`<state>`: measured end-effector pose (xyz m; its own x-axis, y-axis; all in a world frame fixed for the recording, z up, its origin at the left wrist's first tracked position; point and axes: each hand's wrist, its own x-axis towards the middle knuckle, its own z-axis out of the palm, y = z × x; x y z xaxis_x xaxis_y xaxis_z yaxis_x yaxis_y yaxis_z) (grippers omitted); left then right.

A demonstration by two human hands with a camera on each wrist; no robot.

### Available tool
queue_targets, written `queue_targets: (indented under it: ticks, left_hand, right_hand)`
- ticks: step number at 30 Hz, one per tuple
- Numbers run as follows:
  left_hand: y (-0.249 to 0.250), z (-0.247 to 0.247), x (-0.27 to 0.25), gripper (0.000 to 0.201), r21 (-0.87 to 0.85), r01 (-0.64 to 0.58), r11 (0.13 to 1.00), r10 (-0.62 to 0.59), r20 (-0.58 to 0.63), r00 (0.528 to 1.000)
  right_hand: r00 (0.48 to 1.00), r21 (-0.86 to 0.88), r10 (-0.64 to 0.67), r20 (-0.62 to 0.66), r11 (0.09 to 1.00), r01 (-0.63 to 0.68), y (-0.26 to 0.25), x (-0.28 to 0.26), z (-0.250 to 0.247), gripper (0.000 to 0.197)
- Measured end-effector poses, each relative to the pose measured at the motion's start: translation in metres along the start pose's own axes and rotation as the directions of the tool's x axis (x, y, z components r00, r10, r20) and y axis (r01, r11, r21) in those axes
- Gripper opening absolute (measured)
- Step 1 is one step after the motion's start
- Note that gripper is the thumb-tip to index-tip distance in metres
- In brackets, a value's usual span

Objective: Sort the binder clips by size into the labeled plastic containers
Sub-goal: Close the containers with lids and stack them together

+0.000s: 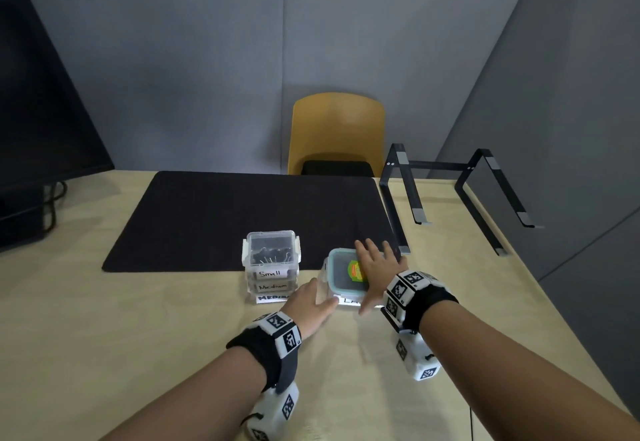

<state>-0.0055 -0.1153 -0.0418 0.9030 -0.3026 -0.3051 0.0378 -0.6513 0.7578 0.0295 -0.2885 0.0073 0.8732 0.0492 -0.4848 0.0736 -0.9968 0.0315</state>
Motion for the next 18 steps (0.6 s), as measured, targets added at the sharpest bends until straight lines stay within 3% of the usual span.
queue_targets:
  ticks: [2,5,9,15,18]
  left_hand:
    - [0.001,-0.007,-0.007,0.039,0.119,0.024,0.993,-0.031,0.058,0.998]
    - [-0.002,-0.016,-0.01,0.044,0.249,0.083,0.965,-0.104,0.074,0.992]
    - [-0.004,-0.022,-0.016,0.04,0.302,0.109,0.947,-0.139,0.079,0.987]
    - [-0.018,-0.022,-0.027,0.036,0.252,0.128,0.959,-0.145,0.047,0.988]
    - [-0.025,-0.02,-0.031,0.029,0.209,0.081,0.975,-0.085,0.01,0.996]
  right_hand:
    - [1.0,0.033,-0.014,-0.01,0.999,0.015,-0.005,-0.004,-0.003,0.133]
    - [0.992,0.126,-0.061,-0.109,0.989,0.074,-0.02,-0.012,-0.008,0.109]
    - [0.978,0.346,0.089,-0.191,0.938,-0.018,-0.043,-0.01,-0.001,0.084]
    - [0.947,0.246,0.151,-0.285,0.966,-0.08,-0.054,-0.003,0.023,0.07]
    - [0.929,0.202,0.158,-0.334,0.975,-0.093,-0.061,0.0,0.028,0.067]
